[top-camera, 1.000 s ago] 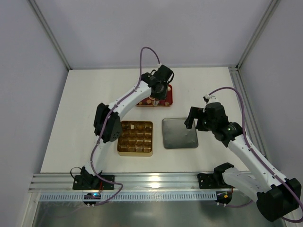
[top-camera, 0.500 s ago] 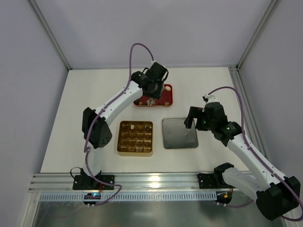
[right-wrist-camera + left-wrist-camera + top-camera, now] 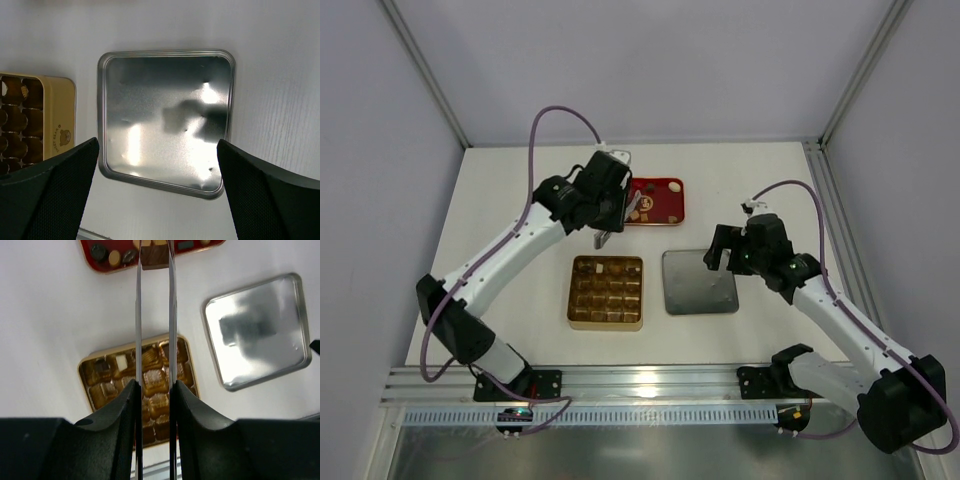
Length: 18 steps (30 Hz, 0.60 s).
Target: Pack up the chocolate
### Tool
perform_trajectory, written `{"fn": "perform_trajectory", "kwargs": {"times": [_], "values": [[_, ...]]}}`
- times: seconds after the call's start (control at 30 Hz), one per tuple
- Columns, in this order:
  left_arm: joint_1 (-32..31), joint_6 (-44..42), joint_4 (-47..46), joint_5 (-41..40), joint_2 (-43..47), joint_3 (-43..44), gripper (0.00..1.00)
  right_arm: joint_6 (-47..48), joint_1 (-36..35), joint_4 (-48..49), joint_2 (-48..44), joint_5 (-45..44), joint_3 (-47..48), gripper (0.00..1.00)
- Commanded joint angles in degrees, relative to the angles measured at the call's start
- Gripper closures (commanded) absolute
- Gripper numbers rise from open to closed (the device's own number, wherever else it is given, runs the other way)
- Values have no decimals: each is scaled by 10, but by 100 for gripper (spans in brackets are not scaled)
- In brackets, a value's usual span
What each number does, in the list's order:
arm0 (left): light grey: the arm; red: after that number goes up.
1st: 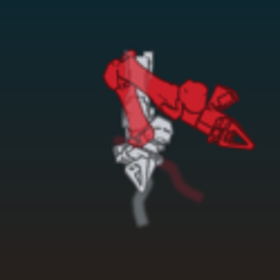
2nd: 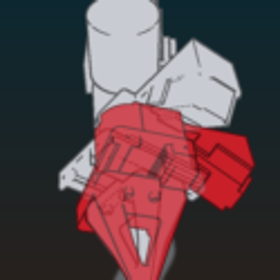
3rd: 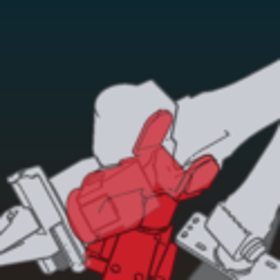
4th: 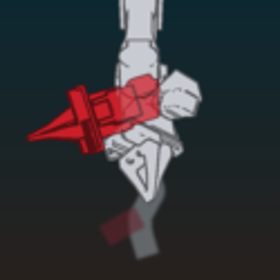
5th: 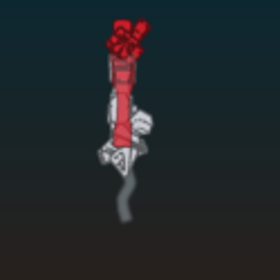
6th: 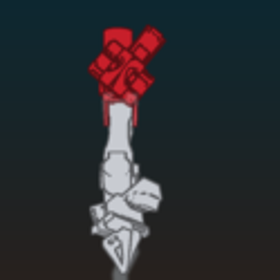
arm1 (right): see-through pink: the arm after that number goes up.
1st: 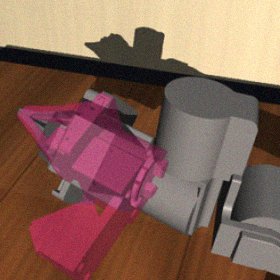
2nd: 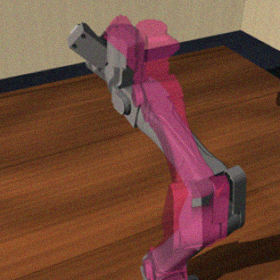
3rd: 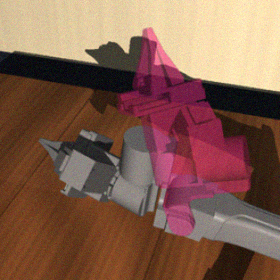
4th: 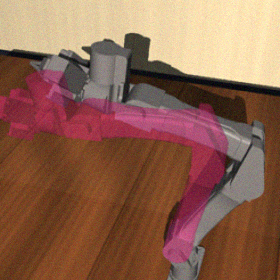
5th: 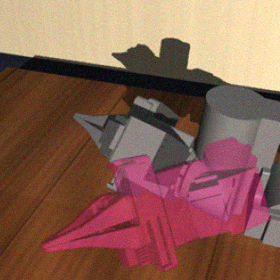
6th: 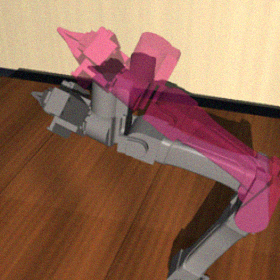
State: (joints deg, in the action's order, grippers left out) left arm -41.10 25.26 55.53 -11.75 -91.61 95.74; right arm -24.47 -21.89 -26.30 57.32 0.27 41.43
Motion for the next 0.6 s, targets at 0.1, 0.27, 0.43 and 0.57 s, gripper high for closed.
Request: {"fn": "perform_trajectory", "kwargs": {"times": [0.1, 0.27, 0.43, 0.57], "values": [[4, 34, 30, -2, 140, -106, 68, -12, 2, 51, 32, 22, 5, 0], [4, 61, 73, 6, 243, -183, 67, -22, 1, 73, 53, 34, 7, 0], [3, 74, 98, 18, 320, -244, 67, -30, -1, 81, 63, 39, 6, 0], [3, 83, 126, 24, 370, -284, 67, -36, -4, 81, 60, 33, 0, 0]]}}
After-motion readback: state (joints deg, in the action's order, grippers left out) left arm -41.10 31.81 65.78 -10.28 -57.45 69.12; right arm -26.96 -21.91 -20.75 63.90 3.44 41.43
